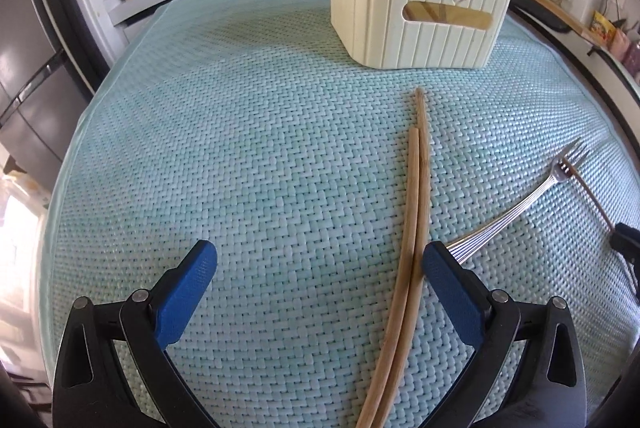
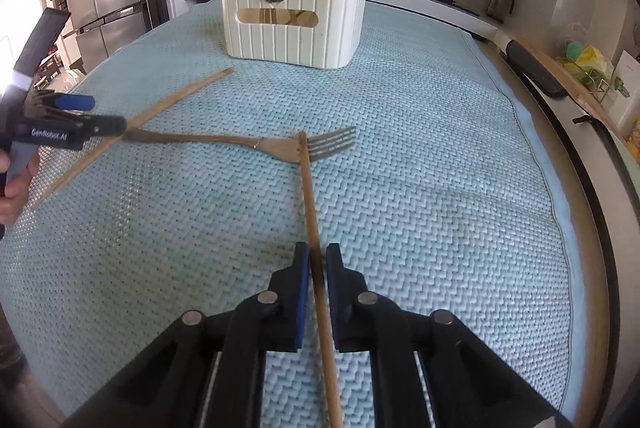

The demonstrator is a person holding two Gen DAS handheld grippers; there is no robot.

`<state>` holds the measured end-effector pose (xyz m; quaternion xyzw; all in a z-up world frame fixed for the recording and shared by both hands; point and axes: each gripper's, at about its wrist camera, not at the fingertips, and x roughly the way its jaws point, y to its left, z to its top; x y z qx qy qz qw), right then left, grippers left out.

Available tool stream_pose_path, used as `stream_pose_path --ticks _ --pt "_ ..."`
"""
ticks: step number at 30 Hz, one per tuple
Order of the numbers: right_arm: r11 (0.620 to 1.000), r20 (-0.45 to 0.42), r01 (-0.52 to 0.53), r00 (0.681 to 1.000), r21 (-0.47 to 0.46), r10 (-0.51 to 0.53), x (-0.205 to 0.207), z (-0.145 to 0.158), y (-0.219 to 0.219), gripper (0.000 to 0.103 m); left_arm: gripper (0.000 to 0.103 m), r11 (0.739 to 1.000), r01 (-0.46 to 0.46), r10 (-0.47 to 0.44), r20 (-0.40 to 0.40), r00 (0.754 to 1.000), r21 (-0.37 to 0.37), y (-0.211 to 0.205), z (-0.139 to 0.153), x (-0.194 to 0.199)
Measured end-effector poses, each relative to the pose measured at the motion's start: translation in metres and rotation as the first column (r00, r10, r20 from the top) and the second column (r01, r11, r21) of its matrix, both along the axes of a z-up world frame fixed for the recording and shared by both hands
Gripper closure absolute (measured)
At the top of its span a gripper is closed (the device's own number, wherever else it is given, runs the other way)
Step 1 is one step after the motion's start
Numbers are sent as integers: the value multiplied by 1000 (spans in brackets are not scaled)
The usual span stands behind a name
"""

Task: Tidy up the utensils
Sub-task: 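Lower the left tool and close it on a chopstick while the right tool holds its chopstick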

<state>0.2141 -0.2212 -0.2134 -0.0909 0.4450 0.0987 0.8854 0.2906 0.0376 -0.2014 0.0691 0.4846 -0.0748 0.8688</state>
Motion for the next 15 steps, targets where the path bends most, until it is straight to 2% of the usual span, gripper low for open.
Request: stream_pose_path --ticks 2,4,7,11,13,15 --pt "1000 -7 27 1000 -13 -27 -13 0 -11 94 0 999 7 -7 -3 1000 44 -6 -3 4" --pt "998 -14 58 998 -21 -58 -23 1 -24 94 0 999 10 -10 1 1000 37 -9 -4 8" --pt "995 -21 91 996 -28 -92 -32 1 -41 94 1 1000 -7 7 -14 1000 -1 -7 -1 13" --pt "993 -28 115 993 -4 -115 -33 1 -55 94 1 996 -15 16 13 1000 -87 2 12 10" --pt "992 -25 122 992 12 -122 -33 1 -57 94 1 996 -36 37 20 999 -79 4 14 11" --pt "992 -22 122 992 21 -122 -34 1 -57 94 1 998 -37 37 7 999 -42 2 9 18"
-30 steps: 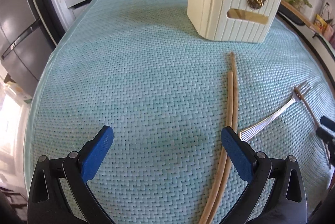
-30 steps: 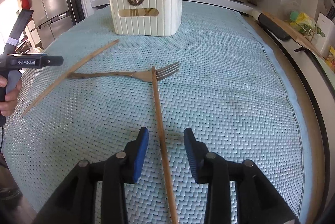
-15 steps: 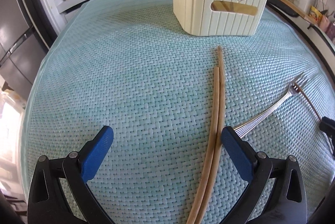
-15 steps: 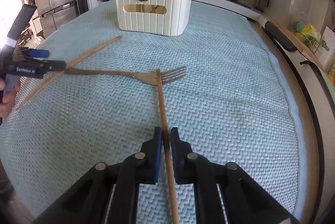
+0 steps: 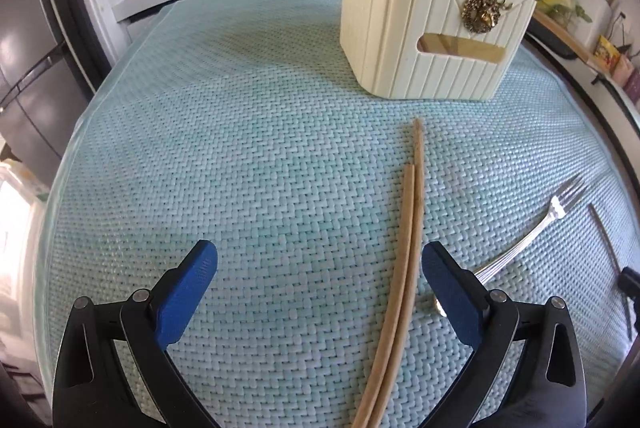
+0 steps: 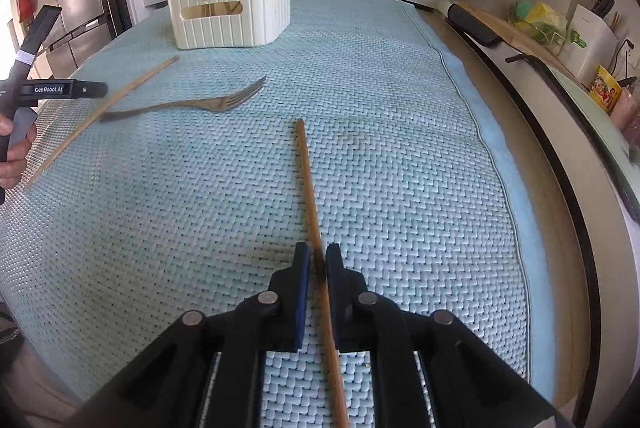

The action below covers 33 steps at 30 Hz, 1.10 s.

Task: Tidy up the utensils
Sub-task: 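Lower the left tool and close it on a chopstick while the right tool holds its chopstick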

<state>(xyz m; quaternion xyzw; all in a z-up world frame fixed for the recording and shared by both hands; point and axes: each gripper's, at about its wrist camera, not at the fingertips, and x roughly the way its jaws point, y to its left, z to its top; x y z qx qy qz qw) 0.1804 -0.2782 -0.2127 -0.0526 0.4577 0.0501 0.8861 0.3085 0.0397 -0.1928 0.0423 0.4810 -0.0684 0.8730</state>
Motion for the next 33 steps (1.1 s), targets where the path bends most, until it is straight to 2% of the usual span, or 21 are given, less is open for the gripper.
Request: stream_pose_path --ticks 3,7,8,9,13,18,25,30,32,33 --pt "1000 3 6 1000 9 -6 0 -1 2 94 0 999 26 -26 -4 1000 37 -4 -7 5" --pt "1000 8 9 1000 14 -9 -3 0 3 94 0 999 39 -38 -27 999 17 -5 -11 10" --pt "1000 8 9 1000 13 -9 -4 0 3 94 0 998 46 -44 -46 998 37 -8 -15 13" --pt "1000 8 10 1000 13 -10 -4 0 3 94 0 998 51 -50 -27 998 23 -8 -14 13" --pt "1000 8 17 1000 10 -18 -5 2 1 94 1 1000 30 -31 -48 998 -8 -3 -11 20" --pt "1000 28 16 999 18 -16 -6 12 0 93 1 997 21 -22 -6 1000 -75 9 0 10" --pt "1000 33 8 999 30 -9 -3 15 2 92 1 1000 20 -19 -35 999 13 8 -13 20" --pt "999 37 9 999 33 -10 -3 18 3 92 0 1000 14 -13 -36 999 5 8 -15 23" --pt "999 34 -1 999 36 0 0 18 3 84 0 1000 22 -21 -45 999 10 5 -15 26" --pt "999 37 -6 999 39 5 2 18 3 68 0 999 33 -32 -53 998 11 4 -14 25"
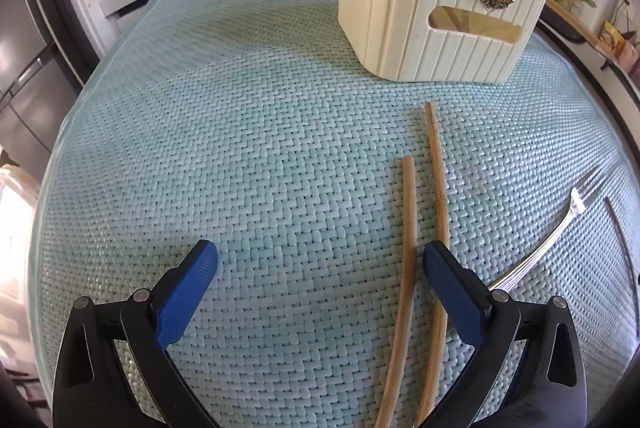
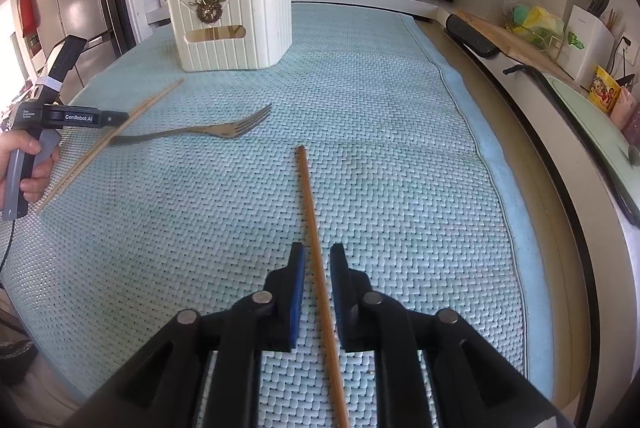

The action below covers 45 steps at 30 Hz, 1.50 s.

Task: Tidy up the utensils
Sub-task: 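Lower the left tool and close it on a chopstick while the right tool holds its chopstick, then lift both held chopsticks and carry them over the cream holder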

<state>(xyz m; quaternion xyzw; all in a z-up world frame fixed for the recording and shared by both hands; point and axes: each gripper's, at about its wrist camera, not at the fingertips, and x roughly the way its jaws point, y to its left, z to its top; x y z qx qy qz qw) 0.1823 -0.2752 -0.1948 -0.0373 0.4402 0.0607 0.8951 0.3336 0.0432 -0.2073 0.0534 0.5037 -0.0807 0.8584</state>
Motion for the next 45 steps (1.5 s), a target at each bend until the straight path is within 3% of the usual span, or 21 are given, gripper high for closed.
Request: stream_pose_path --ticks 1,6,9,11,12,14,15,16,17,18,22,25,29,34,38,42,45 --pt "1000 6 -6 1000 6 6 2 0 0 55 0 1000 11 -11 -4 1000 7 -1 0 0" --pt "999 -64 -33 997 28 35 22 -11 1 54 2 999 51 -51 -27 998 18 -7 1 -15" --pt "998 -108 -64 992 0 63 38 -17 4 56 11 997 77 -77 -49 996 3 -8 3 -18" --pt "995 -138 -95 986 -15 92 50 -16 8 63 29 994 107 -106 -59 993 4 -12 7 -18" --pt "994 -152 -108 983 -13 105 56 -15 10 73 34 992 123 -122 -67 990 7 -16 8 -18" --pt "991 -175 -130 977 -35 122 70 -15 15 87 57 987 159 -158 -82 984 9 -26 11 -15" --pt "989 -182 -143 974 -48 132 77 -15 18 95 62 984 178 -176 -88 981 15 -32 12 -15" --pt "987 -186 -152 973 -52 140 84 -14 20 97 74 980 199 -197 -94 976 13 -38 13 -15" --pt "986 -191 -161 971 -54 148 89 -14 23 97 95 976 219 -217 -98 971 6 -42 13 -15" --pt "984 -191 -170 969 -53 157 95 -13 26 97 98 972 234 -232 -99 968 7 -47 13 -15" --pt "987 -178 -160 971 -7 156 116 -12 27 97 98 975 220 -218 -57 974 39 -55 15 -12" --pt "989 -110 -125 985 80 133 124 6 18 97 98 986 166 -165 5 986 -28 -43 33 -13" --pt "977 32 -127 992 171 124 117 50 10 97 98 988 120 -107 124 987 -101 -21 79 -23" --pt "958 205 -168 971 233 120 89 109 4 97 98 978 108 -59 262 963 -177 2 136 -52" --pt "939 321 -198 942 282 102 60 141 1 97 98 966 121 -29 366 930 -230 23 161 -79" --pt "921 432 -241 897 307 91 33 159 0 97 98 957 122 2 427 904 -263 29 173 -93" --pt "924 447 -253 888 287 105 28 163 4 97 98 953 124 9 436 900 -276 22 180 -100"
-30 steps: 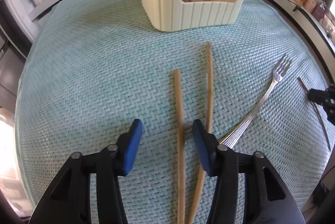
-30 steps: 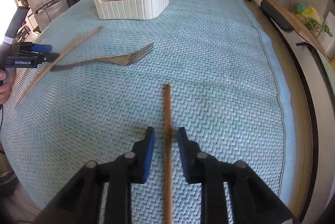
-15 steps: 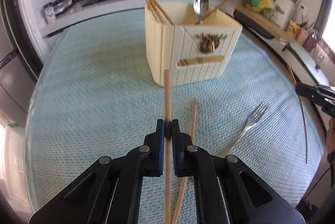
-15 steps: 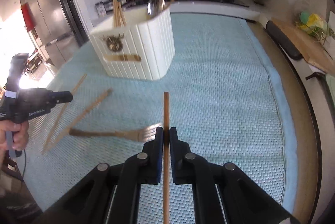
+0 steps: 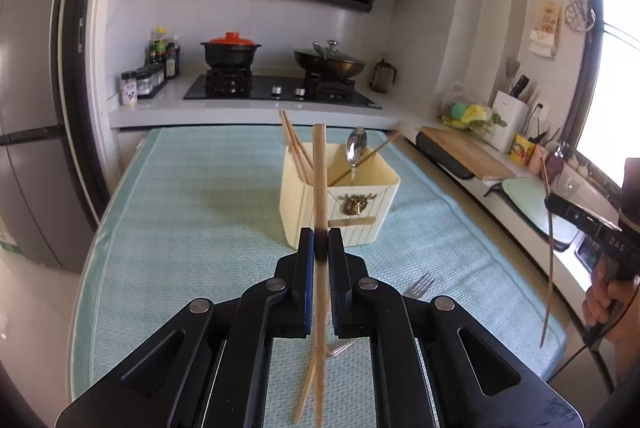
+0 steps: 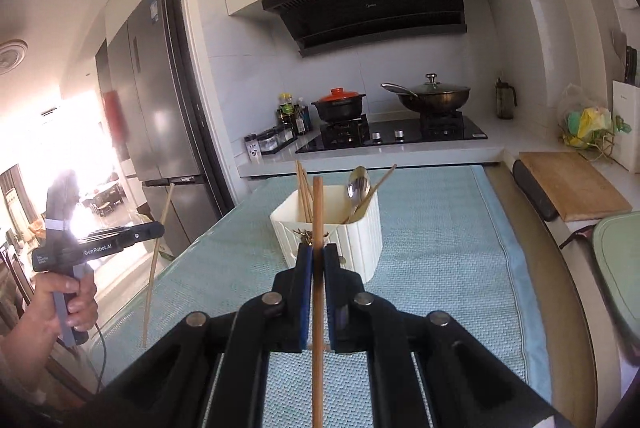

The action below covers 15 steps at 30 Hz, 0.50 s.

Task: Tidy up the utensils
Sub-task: 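Lift both held chopsticks and carry them over the cream holder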

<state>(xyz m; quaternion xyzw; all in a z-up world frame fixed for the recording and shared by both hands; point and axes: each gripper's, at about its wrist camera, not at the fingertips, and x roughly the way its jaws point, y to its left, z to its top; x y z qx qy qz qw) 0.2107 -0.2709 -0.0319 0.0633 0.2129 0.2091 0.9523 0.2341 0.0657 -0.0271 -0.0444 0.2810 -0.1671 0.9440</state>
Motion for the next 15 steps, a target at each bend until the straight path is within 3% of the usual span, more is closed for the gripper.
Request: stream_pose_path --ticks 6,11,15 --pt "1000 12 -9 1000 13 9 -10 7 -1 97 98 999 -7 8 16 1000 -33 4 2 -11" --pt "996 103 -46 994 75 38 -24 13 -6 97 98 1000 1 -1 31 1000 -28 1 5 -15" --pt "998 110 -40 993 54 34 -24 10 -1 97 98 1000 6 -5 36 999 -28 2 8 -19"
